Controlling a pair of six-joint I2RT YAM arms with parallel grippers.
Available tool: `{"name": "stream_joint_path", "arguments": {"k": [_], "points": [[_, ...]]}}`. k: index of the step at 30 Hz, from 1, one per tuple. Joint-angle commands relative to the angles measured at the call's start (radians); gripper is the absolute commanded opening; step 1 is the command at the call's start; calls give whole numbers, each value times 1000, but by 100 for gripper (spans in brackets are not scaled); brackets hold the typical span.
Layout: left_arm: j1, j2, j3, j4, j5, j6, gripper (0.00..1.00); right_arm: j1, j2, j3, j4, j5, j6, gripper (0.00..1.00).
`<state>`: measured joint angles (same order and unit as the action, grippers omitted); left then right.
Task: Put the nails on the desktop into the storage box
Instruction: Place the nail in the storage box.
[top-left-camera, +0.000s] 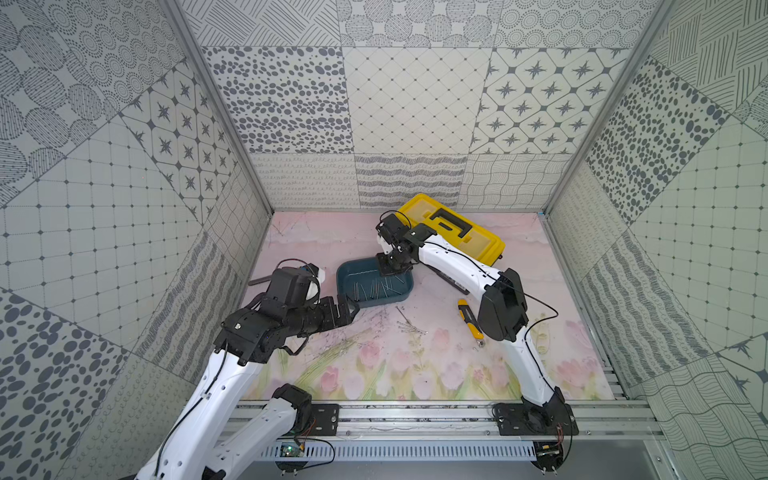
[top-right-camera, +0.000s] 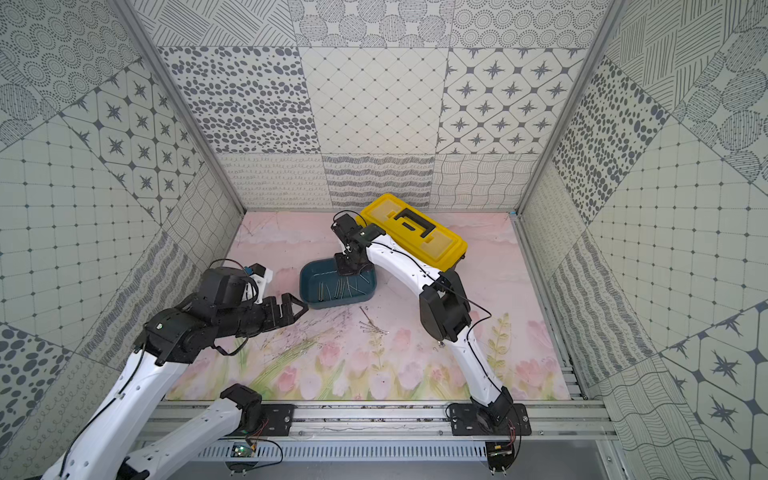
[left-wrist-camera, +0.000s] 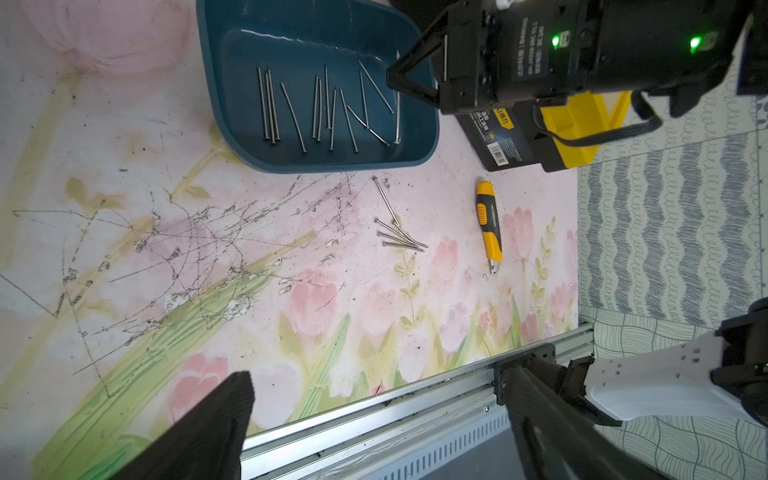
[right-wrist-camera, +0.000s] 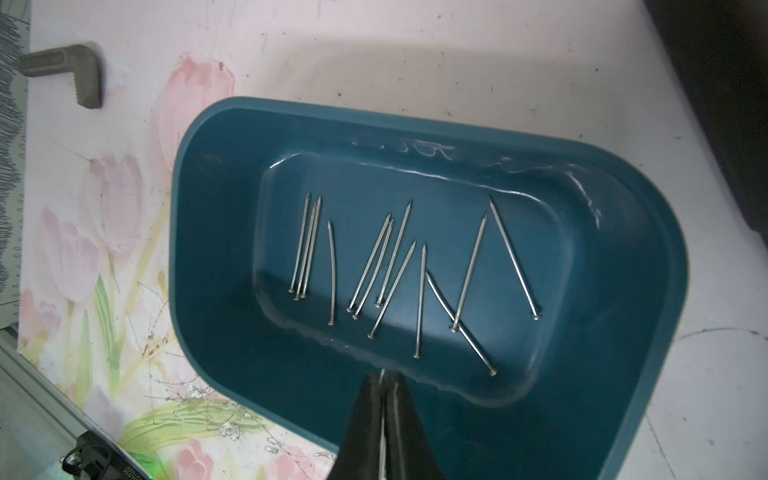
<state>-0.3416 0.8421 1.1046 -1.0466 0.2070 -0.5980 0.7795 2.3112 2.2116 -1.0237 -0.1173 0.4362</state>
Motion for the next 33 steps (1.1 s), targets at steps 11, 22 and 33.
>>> {"name": "stream_joint_path", "arguments": {"k": [11,22,33], "points": [[4,44,9,-94,22,136,100,7,106,63,-22,37,-30,0],[4,91,-16,-43,66,143,99,7,130,45,-23,45,-37,0],[5,128,-48,26,100,133,99,6,115,41,-23,34,-37,18]]}}
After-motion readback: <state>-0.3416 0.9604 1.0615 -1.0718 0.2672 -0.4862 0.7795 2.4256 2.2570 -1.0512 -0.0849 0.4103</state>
